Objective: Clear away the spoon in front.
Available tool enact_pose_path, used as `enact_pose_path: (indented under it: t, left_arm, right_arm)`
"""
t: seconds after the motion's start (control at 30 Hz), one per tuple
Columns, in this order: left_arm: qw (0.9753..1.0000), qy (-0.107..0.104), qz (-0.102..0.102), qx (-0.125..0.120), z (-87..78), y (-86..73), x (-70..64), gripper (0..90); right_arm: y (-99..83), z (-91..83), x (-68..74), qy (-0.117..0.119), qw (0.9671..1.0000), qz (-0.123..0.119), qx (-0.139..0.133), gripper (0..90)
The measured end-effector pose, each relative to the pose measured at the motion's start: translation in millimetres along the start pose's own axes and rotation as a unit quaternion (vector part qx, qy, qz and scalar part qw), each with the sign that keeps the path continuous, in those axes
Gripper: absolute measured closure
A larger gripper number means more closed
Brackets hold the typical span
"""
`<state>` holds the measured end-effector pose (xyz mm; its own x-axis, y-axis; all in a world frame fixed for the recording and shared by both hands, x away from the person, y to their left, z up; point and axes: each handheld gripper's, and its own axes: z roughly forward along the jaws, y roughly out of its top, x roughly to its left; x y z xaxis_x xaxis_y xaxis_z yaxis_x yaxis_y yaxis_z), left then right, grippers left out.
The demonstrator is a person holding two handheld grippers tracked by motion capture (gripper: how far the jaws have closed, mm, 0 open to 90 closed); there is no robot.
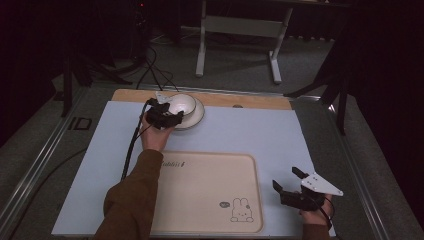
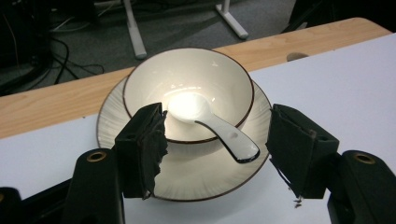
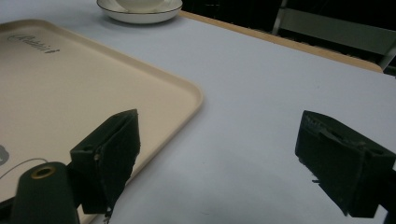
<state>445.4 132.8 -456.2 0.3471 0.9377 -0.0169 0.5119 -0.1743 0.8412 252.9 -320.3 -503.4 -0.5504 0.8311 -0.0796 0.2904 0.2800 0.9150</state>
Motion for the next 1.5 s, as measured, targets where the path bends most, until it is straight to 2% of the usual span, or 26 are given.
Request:
enact_pose_path:
  t: [0.17, 0.23, 0.37, 0.43, 0.57, 0.73, 0.83, 1.1, 1.2, 1.5]
  left_arm:
    - [0.9999, 0.002, 0.006, 0.011, 13.7, 0.2, -7.6, 36.3]
    - [0.9998, 0.002, 0.002, 0.017, 19.9, 0.0, -9.8, 34.5]
    - [0.9995, 0.015, 0.007, 0.027, 25.7, -2.0, -10.3, 34.8]
    - [0.9990, 0.024, 0.010, 0.036, 25.6, -3.2, -7.2, 36.3]
    - [0.9982, 0.035, -0.004, 0.049, 23.2, -5.1, 2.4, 40.6]
    - [0.9976, 0.040, -0.015, 0.054, 18.8, -6.0, 13.4, 54.4]
    - [0.9974, 0.037, -0.020, 0.058, 19.1, -8.2, 17.6, 61.3]
    - [0.9972, 0.030, -0.005, 0.068, 23.3, -10.9, 13.9, 66.5]
    - [0.9971, 0.029, -0.005, 0.070, 25.2, -12.3, 13.0, 70.6]
    - [0.9974, 0.029, -0.005, 0.066, 24.5, -12.0, 12.3, 71.7]
  right_arm:
    - [-0.6, 0.0, -0.7, -0.001, 1.0000, 0.003, 0.001, 13.6]
    - [-0.7, 0.4, -0.8, 0.000, 1.0000, 0.004, 0.001, 13.6]
    - [-0.7, 1.1, -0.9, 0.002, 1.0000, 0.003, 0.001, 13.6]
    - [-0.7, 1.0, -1.0, 0.002, 1.0000, 0.002, 0.001, 13.6]
    - [-0.8, 1.3, -0.9, 0.002, 1.0000, 0.002, 0.001, 13.6]
    - [-0.6, 1.4, -0.3, 0.002, 1.0000, 0.002, 0.003, 13.6]
    - [-0.7, 1.8, -0.2, 0.002, 1.0000, 0.000, 0.004, 13.6]
    - [-0.7, 2.2, -0.3, 0.003, 1.0000, 0.000, 0.005, 13.6]
    - [-0.7, 1.8, -0.6, 0.002, 1.0000, 0.001, 0.004, 13.6]
    - [-0.7, 1.7, -0.8, 0.002, 1.0000, 0.002, 0.005, 13.7]
